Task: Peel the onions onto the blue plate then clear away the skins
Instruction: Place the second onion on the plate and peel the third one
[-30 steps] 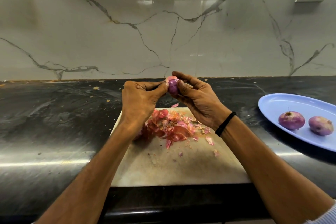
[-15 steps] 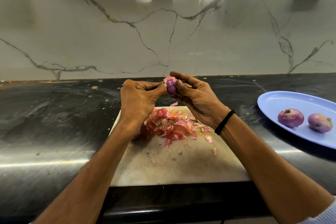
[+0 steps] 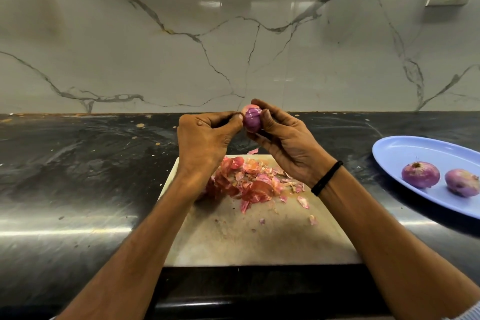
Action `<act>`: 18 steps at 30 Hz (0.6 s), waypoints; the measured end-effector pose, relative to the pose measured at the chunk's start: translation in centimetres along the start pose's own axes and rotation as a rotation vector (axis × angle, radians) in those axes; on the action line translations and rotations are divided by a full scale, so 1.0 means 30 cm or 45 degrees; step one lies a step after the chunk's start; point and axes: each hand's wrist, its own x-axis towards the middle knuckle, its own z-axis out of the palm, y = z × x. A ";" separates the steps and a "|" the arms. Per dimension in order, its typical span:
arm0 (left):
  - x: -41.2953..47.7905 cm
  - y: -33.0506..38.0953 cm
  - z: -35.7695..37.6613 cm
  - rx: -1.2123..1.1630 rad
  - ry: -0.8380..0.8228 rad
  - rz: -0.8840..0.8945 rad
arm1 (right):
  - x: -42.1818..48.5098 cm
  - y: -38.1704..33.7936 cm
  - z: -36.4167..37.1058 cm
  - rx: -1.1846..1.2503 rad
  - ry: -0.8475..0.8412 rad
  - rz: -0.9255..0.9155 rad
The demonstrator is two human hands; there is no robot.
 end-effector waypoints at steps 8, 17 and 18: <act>-0.009 0.001 0.003 0.071 0.008 0.093 | 0.003 0.004 -0.004 -0.048 -0.004 0.008; 0.002 -0.006 -0.008 0.050 -0.104 0.046 | 0.001 -0.008 -0.023 -0.116 -0.001 0.017; 0.003 -0.006 -0.009 0.052 -0.107 0.037 | 0.000 -0.008 -0.023 -0.122 -0.002 0.020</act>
